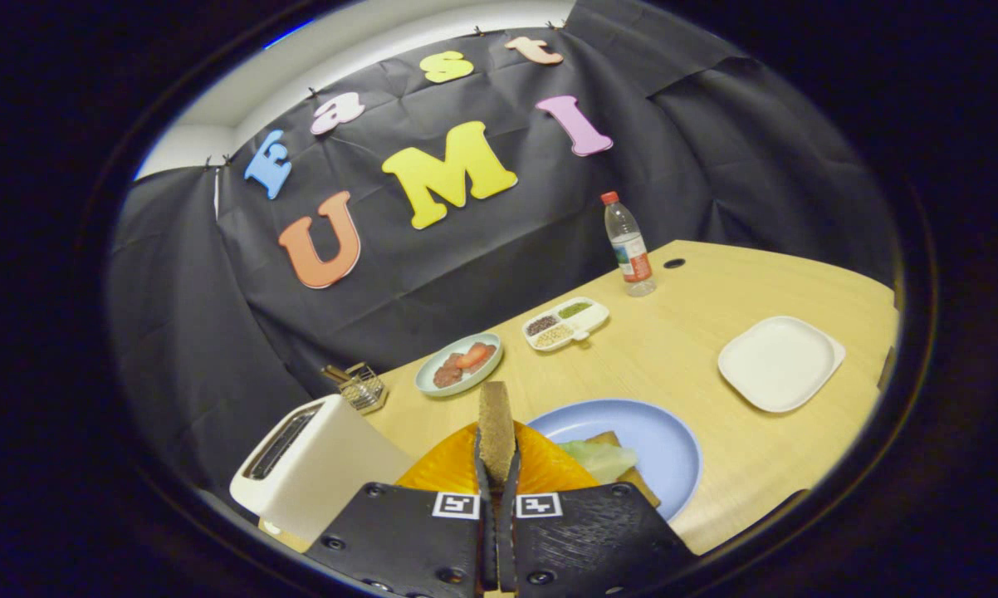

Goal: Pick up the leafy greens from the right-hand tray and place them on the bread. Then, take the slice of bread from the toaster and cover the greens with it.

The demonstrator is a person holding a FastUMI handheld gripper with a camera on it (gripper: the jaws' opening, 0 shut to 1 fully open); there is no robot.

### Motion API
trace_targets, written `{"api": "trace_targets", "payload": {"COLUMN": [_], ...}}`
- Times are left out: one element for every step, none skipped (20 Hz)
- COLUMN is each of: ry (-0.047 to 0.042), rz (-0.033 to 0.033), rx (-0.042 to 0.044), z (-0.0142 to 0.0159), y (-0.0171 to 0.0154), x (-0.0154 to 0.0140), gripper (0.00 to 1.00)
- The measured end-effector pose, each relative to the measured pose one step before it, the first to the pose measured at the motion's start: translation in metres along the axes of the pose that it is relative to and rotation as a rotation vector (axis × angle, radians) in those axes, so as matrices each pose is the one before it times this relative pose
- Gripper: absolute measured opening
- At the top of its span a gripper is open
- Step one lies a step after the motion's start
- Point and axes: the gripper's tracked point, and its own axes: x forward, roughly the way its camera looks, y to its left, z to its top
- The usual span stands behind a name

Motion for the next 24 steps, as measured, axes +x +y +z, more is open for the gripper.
{"api": "trace_targets", "payload": {"ry": [0.00084, 0.00183, 0.0028, 0.00265, 0.00023, 0.00446, 0.011, 0.01147, 0.0105, 0.01117, 0.00915, 0.00741, 0.00372, 0.00334, -0.00067, -0.00316, -0.00721, -0.00967, -0.01215, -0.01545, -0.01775, -0.01888, -0.02241, -0.03067], "rz": [-0.0093, -0.00905, -0.00511, -0.00521, -0.0085, -0.00611, -0.00653, -0.0044, -0.00496, -0.00892, -0.00676, -0.00287, -0.00659, -0.01412, -0.0136, -0.00135, 0.00311, 0.00444, -0.00154, -0.00006, 0.0011, 0.00252, 0.00366, 0.00318], "rx": [-0.00103, 0.0004, 0.00105, 0.00206, 0.00223, 0.0041, 0.00114, 0.00242, -0.00149, -0.00395, -0.00405, -0.0026, -0.0047, -0.01655, -0.01983, -0.0126, -0.00787, -0.00943, -0.01362, -0.01649, -0.01367, -0.01438, -0.02001, -0.02375], "z": [-0.0004, -0.00106, -0.00046, -0.00034, -0.00035, -0.0012, -0.00408, -0.00402, -0.00307, -0.00357, -0.00257, -0.00177, 0.00007, -0.00149, 0.00131, 0.00144, 0.00297, 0.00341, 0.00381, 0.00513, 0.00578, 0.0063, 0.00734, 0.01037], "y": [-0.00736, -0.00627, -0.00471, -0.00445, -0.00607, -0.00547, -0.00482, -0.00421, -0.00323, -0.00491, -0.00449, -0.00273, -0.00294, -0.00422, -0.00471, -0.00131, -0.00046, 0.00009, -0.00029, -0.00071, 0.0009, 0.00212, 0.00244, 0.00309], "x": [0.00312, -0.0013, 0.0019, -0.00103, 0.00066, 0.0, 0.00284, -0.00069, 0.00193, -0.00033, 0.00245, -0.00044, 0.00045, -0.00029, -0.00231, 0.00171, -0.00044, -0.00378, -0.00244, -0.00231, -0.00386, -0.00483, -0.00597, -0.00744], "gripper": [0.04, 0.06, 0.1, 0.11, 0.11, 0.15, 0.18, 0.21, 0.23, 0.29, 0.34, 0.39, 0.44, 0.49, 0.55, 0.62, 0.68, 0.74, 0.8, 0.83, 0.85, 0.87, 0.89, 0.89]}}
